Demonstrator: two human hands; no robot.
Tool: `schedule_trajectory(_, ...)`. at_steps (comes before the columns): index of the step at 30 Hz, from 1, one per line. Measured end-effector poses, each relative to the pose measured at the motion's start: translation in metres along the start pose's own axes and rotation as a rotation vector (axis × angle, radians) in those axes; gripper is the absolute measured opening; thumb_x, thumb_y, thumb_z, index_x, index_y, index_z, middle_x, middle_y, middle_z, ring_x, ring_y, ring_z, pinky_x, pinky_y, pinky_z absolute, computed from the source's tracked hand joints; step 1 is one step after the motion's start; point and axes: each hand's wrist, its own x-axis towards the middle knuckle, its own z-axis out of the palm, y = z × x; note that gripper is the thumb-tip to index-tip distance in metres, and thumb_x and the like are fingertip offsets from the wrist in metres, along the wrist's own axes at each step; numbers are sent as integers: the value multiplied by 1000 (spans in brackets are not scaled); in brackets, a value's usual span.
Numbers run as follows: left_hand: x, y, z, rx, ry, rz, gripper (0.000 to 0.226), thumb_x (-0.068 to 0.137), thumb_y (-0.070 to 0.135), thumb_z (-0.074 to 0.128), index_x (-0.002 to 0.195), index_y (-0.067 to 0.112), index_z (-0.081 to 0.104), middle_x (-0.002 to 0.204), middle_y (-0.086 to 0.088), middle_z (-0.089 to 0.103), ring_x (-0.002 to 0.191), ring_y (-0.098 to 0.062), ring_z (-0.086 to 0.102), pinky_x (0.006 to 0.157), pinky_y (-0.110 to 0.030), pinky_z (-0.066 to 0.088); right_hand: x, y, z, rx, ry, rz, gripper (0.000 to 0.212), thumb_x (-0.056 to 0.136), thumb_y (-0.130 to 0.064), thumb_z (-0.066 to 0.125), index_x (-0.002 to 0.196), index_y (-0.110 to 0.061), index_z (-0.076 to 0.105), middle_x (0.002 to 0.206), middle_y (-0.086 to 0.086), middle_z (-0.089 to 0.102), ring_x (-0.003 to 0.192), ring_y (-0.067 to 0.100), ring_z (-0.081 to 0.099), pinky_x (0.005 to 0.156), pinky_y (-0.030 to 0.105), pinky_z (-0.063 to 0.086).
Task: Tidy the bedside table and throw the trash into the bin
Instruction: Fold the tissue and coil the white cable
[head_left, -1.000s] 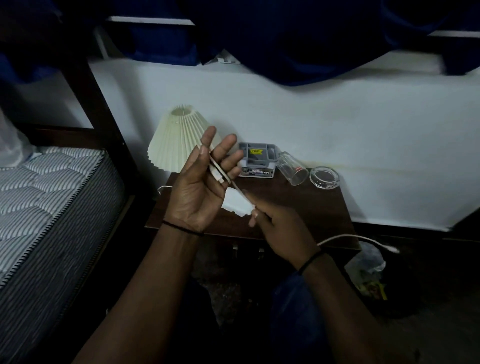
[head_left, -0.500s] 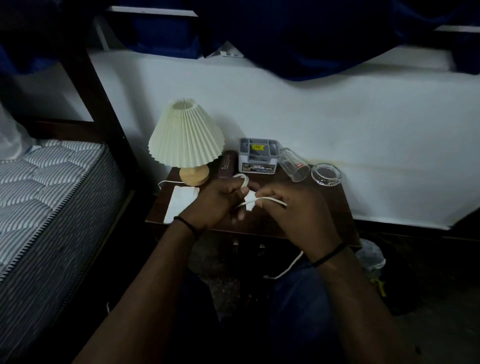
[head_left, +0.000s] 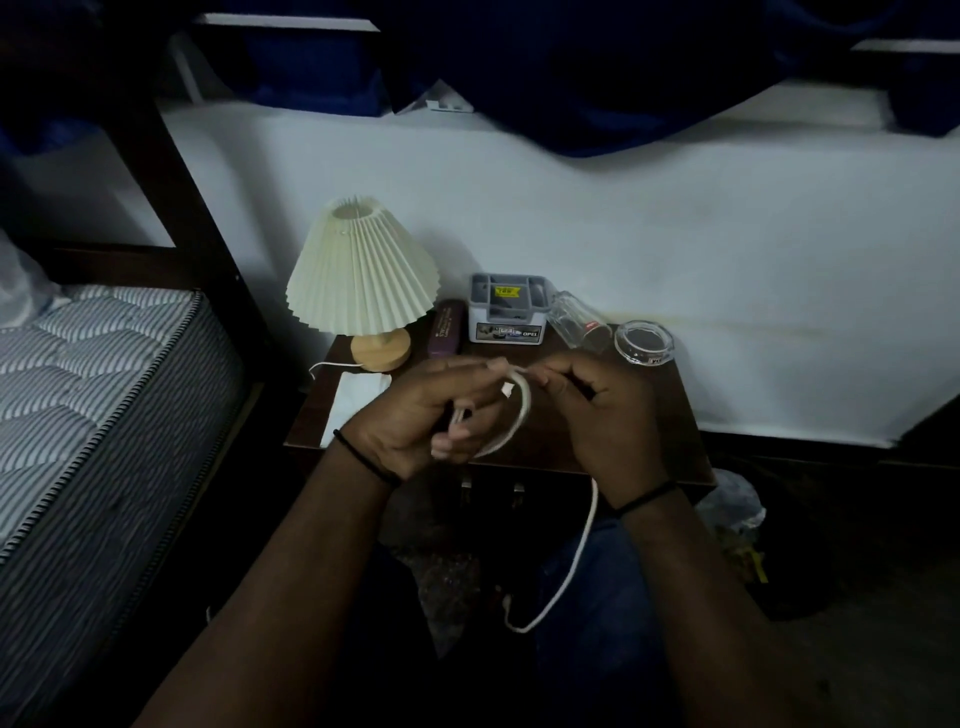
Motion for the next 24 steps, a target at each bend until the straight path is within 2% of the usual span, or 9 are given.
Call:
schedule_trajectory(4,0,15,-4,-194,202,134,41,97,37,38,63,18,51,48,3,44,33,-7,36,34,-18,21,-10,6,14,72,-203,210,17,92,-20,63,78,-28,68,69,-10,66,66,-3,59,67,22,47)
schedule_trajectory(7,1,14,-7,-218,388,244,48,100,37,36,72,17,69,57,3,61,42,-8,53,38,-18,38,-13,-3,29,119,-315,332,20,97,-18,53,81,-22,66,70,-3,67,65,3,58,68,25,46)
schedule_trajectory(8,3,12,-7,-229,433,276,51,102,36,34,79,16,74,65,2,69,48,-9,61,42,-18,46,-13,-6,34,126,-346,349,20,98,-18,50,84,-17,64,69,0,68,65,6,57,68,26,45)
schedule_trajectory(10,6,9,-9,-262,497,361,48,104,34,30,98,12,72,84,-2,76,67,-12,72,57,-23,57,-15,-12,40,171,-411,381,18,100,-17,47,90,-11,60,65,4,65,62,11,57,66,27,46)
schedule_trajectory(13,9,8,-17,-265,623,493,36,104,32,33,115,10,59,101,-6,76,93,-20,73,75,-28,59,-20,-13,41,194,-503,409,15,99,-18,51,95,-8,60,63,3,58,56,16,57,60,25,48)
schedule_trajectory(16,8,6,-23,-68,808,567,32,103,26,43,127,9,55,110,-11,73,104,-25,70,84,-31,56,-23,-14,38,127,-556,400,14,97,-23,54,98,-15,66,64,-3,57,49,8,53,54,23,46)
schedule_trajectory(18,7,1,-24,126,891,551,27,101,23,48,122,12,61,99,-12,75,97,-27,72,84,-34,58,-22,-16,36,102,-545,398,15,96,-24,56,102,-18,69,64,-6,58,46,0,50,50,17,44)
schedule_trajectory(21,7,-7,-21,454,850,398,20,100,20,50,111,13,66,86,-16,74,78,-21,73,69,-33,58,-20,-18,36,-35,-475,267,13,94,-21,59,98,-18,71,63,-13,61,57,-4,57,58,11,43)
schedule_trajectory(24,11,-17,-24,777,744,245,35,99,32,52,102,1,68,78,-14,72,66,-14,69,62,-30,53,-19,-18,37,-100,-344,158,11,91,-23,61,90,-18,71,69,-10,66,66,5,64,66,30,52)
